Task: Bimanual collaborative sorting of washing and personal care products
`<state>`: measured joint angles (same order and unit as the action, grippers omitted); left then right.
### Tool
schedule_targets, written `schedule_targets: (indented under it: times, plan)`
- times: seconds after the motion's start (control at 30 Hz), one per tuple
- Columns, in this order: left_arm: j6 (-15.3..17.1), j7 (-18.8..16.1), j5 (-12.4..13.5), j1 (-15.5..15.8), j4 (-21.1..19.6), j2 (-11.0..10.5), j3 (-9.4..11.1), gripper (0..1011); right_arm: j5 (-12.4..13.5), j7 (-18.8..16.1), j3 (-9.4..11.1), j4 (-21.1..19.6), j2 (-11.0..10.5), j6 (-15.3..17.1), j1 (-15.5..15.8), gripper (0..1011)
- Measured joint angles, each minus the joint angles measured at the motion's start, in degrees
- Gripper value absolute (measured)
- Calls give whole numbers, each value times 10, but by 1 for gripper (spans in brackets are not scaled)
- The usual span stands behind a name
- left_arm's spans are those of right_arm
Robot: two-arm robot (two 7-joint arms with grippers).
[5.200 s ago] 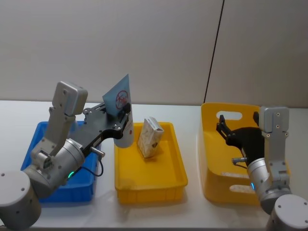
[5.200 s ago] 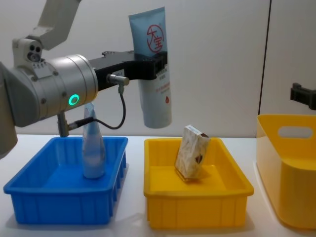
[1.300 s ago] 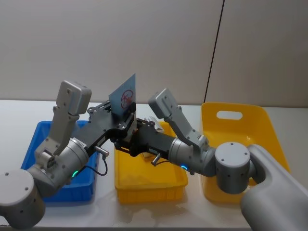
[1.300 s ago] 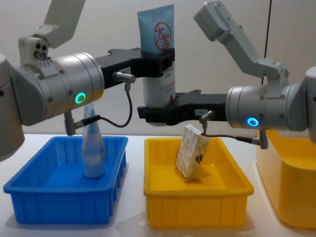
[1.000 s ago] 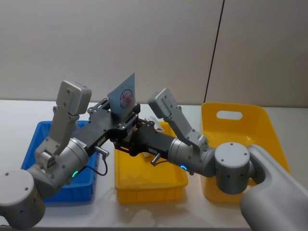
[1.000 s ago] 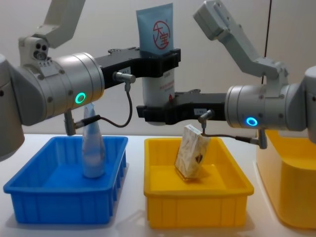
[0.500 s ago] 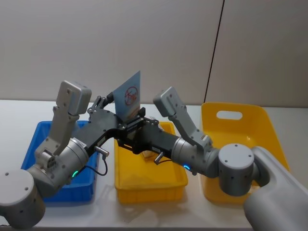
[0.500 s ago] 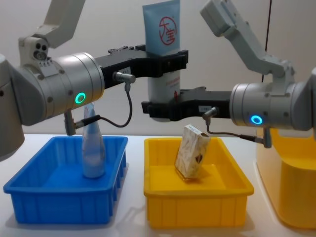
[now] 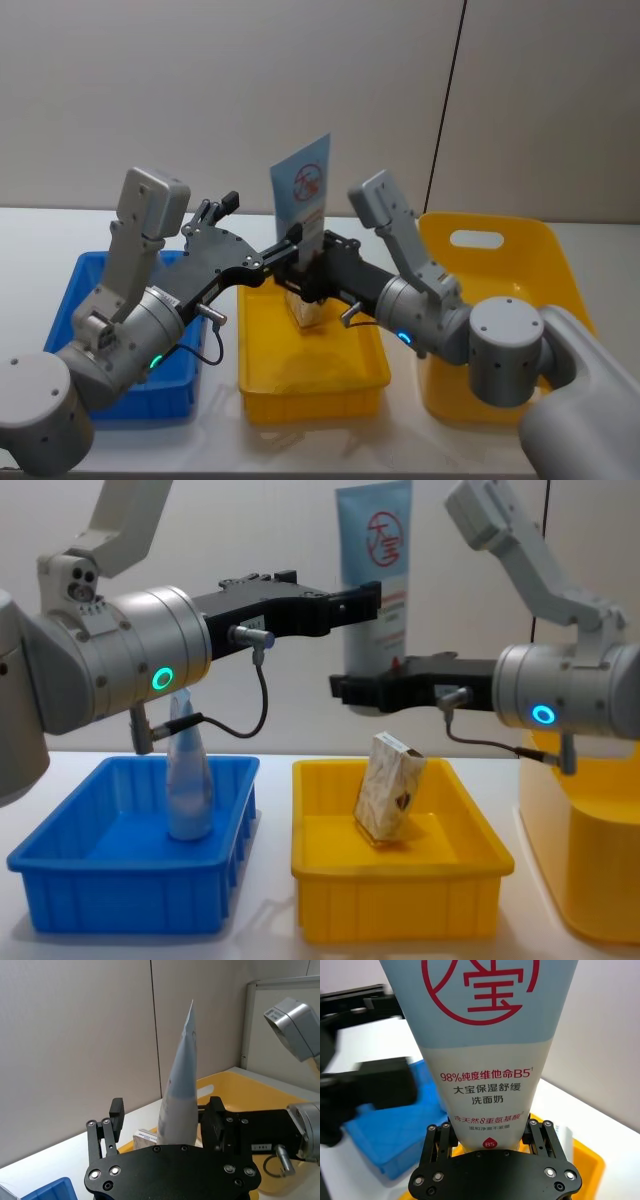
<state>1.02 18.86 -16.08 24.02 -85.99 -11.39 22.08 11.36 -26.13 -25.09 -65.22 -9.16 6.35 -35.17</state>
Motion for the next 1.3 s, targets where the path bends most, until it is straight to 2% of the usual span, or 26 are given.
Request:
schedule_targets:
  times: [0.63, 0.7, 1.3]
  plan:
    - [0, 0, 0, 0, 0, 0, 0, 1001, 5, 111, 54, 3, 14, 37, 7, 641]
    - [0, 0, 0, 0, 0, 0, 0, 1001, 4, 132, 64, 1, 17, 44, 10, 641]
    - [0, 0, 0, 0, 0, 0, 0, 1001, -11, 251, 119, -14, 31, 92, 29, 640]
